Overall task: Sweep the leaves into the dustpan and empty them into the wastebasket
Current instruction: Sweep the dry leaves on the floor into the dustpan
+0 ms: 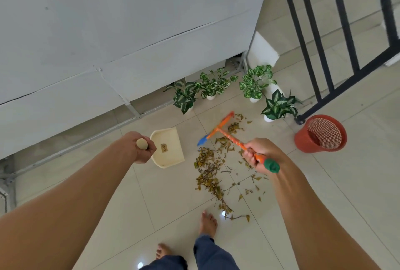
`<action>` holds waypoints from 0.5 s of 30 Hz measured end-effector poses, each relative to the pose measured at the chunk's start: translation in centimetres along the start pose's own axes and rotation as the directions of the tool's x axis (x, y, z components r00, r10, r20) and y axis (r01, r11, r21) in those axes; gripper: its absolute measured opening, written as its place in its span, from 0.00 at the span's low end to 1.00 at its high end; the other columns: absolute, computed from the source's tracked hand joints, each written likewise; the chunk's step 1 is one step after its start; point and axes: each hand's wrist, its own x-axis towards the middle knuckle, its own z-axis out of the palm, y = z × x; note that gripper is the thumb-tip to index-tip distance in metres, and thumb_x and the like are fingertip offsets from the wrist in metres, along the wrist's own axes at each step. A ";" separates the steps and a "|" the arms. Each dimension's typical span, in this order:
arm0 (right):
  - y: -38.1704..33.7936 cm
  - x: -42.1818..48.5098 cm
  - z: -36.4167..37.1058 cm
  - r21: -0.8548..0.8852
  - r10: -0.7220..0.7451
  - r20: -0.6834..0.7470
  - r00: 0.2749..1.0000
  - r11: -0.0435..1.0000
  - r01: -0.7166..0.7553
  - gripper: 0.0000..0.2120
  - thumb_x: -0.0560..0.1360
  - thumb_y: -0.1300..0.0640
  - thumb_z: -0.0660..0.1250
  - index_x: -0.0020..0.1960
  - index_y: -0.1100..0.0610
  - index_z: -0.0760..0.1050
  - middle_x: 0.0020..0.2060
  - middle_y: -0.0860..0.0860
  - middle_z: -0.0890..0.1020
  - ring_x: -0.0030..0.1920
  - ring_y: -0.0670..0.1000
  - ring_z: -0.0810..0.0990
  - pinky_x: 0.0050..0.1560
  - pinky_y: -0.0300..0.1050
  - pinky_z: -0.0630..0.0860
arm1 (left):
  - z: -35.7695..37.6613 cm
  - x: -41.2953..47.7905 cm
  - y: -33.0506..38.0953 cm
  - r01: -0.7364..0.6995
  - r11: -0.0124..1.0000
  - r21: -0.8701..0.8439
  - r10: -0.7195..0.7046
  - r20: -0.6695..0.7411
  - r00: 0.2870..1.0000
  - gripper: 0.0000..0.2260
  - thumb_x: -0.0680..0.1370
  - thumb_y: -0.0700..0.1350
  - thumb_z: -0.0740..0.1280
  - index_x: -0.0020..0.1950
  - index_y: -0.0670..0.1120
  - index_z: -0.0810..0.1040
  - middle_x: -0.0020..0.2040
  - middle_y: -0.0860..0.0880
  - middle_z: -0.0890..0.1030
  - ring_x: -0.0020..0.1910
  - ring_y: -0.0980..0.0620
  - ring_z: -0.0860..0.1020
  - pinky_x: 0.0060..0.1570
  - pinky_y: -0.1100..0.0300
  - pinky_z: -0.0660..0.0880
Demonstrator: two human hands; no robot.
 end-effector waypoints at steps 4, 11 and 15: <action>-1.5 1.5 0.3 0.035 -0.081 -0.011 0.997 0.996 0.081 0.07 0.82 0.63 0.54 0.52 0.62 0.70 0.28 0.50 0.69 0.18 0.43 0.67 0.15 0.33 0.66 | 0.3 -0.3 -0.1 -0.014 1.000 0.014 0.014 0.006 1.000 0.06 0.80 0.34 0.57 0.45 0.42 0.69 0.26 0.47 0.69 0.16 0.54 0.65 0.18 0.69 0.67; -2.4 3.6 0.0 0.126 0.000 -0.072 0.997 0.992 0.010 0.10 0.81 0.62 0.52 0.53 0.60 0.72 0.25 0.51 0.72 0.16 0.45 0.69 0.14 0.35 0.67 | 0.7 -0.5 -0.6 -0.029 0.999 0.034 0.028 0.006 1.000 0.07 0.79 0.33 0.56 0.44 0.42 0.69 0.27 0.47 0.69 0.18 0.55 0.65 0.17 0.69 0.66; -0.7 1.9 -1.8 0.124 -0.015 -0.092 0.996 0.992 0.026 0.05 0.79 0.65 0.58 0.45 0.61 0.70 0.26 0.51 0.76 0.17 0.44 0.71 0.16 0.32 0.67 | 0.8 -0.3 -0.7 -0.012 0.999 0.041 0.012 -0.010 1.000 0.07 0.79 0.33 0.57 0.45 0.42 0.69 0.31 0.47 0.69 0.17 0.55 0.64 0.17 0.70 0.66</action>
